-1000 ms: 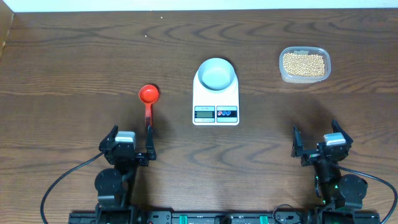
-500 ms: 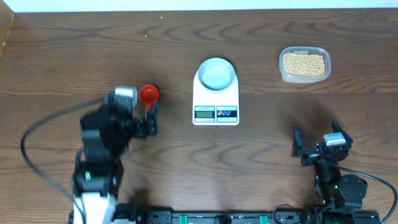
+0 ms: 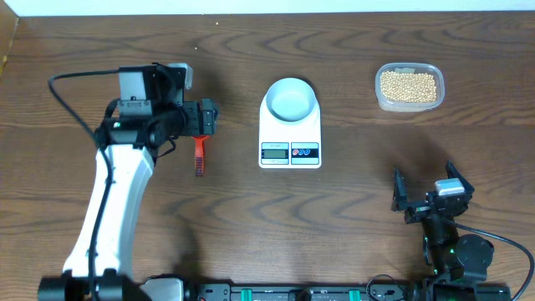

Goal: Scoop item into bowl and weigh 50g on scale
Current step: 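Reach the left gripper down and grasp the red scoop handle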

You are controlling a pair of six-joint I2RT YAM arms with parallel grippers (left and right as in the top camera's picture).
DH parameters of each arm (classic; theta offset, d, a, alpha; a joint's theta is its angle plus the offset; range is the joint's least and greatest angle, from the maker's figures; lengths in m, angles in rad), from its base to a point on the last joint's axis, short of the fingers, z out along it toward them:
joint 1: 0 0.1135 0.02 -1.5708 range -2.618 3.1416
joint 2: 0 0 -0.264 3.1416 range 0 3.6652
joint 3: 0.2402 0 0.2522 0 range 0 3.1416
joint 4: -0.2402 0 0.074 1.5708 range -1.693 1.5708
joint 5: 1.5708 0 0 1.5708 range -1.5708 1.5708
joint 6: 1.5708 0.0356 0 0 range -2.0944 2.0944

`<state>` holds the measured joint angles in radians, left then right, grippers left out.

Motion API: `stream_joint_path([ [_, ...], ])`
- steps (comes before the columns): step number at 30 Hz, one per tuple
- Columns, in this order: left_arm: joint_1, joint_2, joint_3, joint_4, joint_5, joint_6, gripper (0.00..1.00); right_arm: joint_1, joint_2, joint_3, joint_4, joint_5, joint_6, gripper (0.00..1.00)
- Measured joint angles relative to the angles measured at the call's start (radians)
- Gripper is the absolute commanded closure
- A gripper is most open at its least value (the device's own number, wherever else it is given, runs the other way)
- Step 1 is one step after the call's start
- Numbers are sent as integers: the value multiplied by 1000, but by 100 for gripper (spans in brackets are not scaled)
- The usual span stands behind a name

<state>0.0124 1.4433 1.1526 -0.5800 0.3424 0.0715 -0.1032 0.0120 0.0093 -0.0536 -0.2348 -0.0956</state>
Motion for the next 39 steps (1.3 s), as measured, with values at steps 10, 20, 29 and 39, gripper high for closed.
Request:
stream_joint_path([
  [10, 35, 226, 0, 79, 0, 18, 30, 0, 0, 0, 0, 0, 0, 1],
  [20, 100, 370, 0, 161, 0, 60, 50, 0, 0, 0, 0, 0, 0, 1],
  [29, 100, 477, 0, 222, 0, 60, 62, 0, 0, 0, 0, 0, 0, 1],
  [39, 100, 494, 0, 233, 0, 61, 91, 0, 0, 0, 0, 0, 0, 1],
])
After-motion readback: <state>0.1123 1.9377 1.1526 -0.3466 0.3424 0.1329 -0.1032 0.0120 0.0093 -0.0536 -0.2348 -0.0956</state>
